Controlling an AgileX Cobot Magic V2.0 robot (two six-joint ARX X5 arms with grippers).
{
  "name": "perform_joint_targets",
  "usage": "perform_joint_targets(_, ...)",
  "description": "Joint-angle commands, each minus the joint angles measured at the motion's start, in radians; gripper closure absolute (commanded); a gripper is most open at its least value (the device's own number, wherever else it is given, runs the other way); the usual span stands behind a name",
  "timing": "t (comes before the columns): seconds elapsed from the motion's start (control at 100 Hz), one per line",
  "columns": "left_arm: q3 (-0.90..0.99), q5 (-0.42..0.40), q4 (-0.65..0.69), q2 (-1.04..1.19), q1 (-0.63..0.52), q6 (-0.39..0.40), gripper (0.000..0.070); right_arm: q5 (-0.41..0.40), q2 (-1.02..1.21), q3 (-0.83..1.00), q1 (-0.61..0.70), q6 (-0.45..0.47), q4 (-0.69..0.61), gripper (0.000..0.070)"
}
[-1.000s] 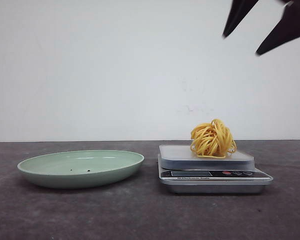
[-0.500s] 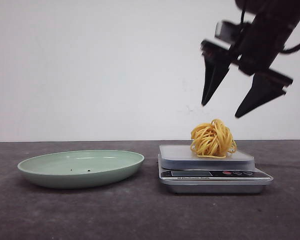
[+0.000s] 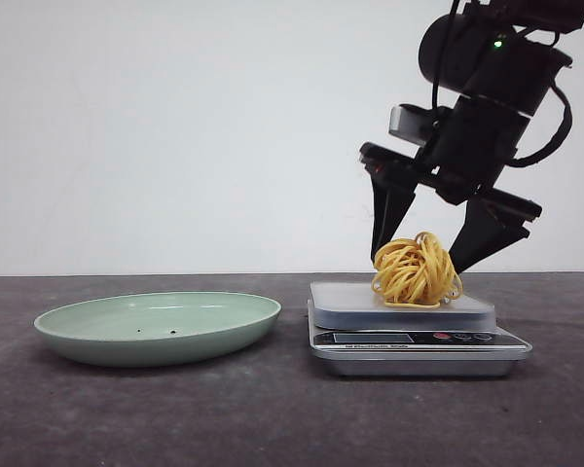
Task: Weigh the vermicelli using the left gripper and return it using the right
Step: 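Lower the right gripper onto the vermicelli on the scale and close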
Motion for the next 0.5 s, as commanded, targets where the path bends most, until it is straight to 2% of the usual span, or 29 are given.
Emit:
perform_joint_targets(0.0,0.014,-0.004,0.008,0.001,-0.005,0.011,0.0471,0.01,0.024,0.023,0.009,0.013,0.008,0.0307)
perform_joint_targets(0.17,0.014,-0.004,0.008,0.001,-0.005,0.011,0.0471,0.034,0.024,0.024,0.016,0.013,0.019,0.0699)
perform_joint_targets(0.49,0.014,-0.003,0.002,0.001,-0.005,0.011,0.0471,0.024,0.0,0.042,0.029,0.013,0.02,0.07)
